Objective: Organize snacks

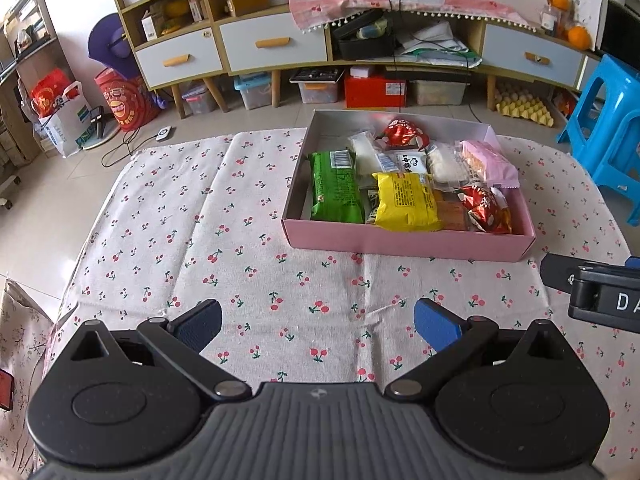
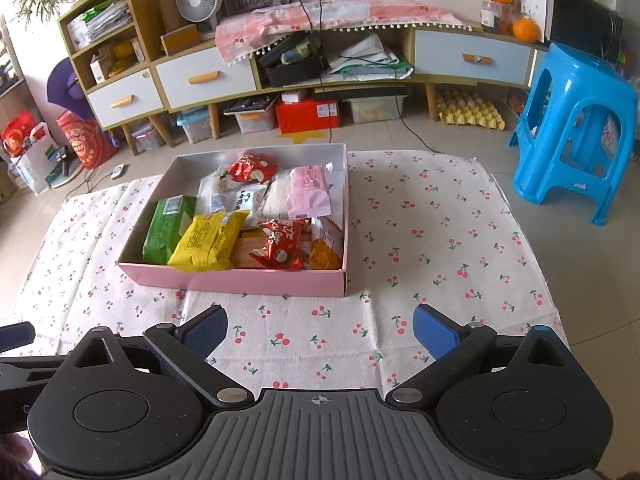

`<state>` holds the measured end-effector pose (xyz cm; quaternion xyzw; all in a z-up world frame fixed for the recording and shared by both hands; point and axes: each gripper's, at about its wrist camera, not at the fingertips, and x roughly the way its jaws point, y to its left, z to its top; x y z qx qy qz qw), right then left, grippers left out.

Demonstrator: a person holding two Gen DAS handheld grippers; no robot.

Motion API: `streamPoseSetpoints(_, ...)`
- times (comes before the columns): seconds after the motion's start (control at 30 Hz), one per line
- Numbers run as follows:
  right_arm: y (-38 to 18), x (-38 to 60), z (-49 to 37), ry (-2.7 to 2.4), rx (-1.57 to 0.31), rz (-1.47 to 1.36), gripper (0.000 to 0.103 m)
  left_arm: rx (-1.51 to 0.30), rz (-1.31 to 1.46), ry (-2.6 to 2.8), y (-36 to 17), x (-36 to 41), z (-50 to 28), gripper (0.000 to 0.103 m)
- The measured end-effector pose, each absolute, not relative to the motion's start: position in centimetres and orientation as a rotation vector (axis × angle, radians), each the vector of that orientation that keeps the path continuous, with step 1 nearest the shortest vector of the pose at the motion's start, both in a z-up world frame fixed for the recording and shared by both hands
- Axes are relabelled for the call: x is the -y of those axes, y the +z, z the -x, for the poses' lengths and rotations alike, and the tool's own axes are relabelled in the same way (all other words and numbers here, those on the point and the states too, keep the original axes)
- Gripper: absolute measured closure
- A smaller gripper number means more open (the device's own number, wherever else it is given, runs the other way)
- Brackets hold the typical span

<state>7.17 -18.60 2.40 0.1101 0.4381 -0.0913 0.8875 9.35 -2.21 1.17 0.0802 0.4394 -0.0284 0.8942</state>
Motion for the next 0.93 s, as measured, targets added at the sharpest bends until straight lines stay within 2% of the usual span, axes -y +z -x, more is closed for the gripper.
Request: streamPoseSetpoints(0.93,2.36,18.51,-7.18,-0.188,-0.913,-0.229,0.003,-0.915,-0.165,-0.069,1.05,2.25,-9.25,0.001)
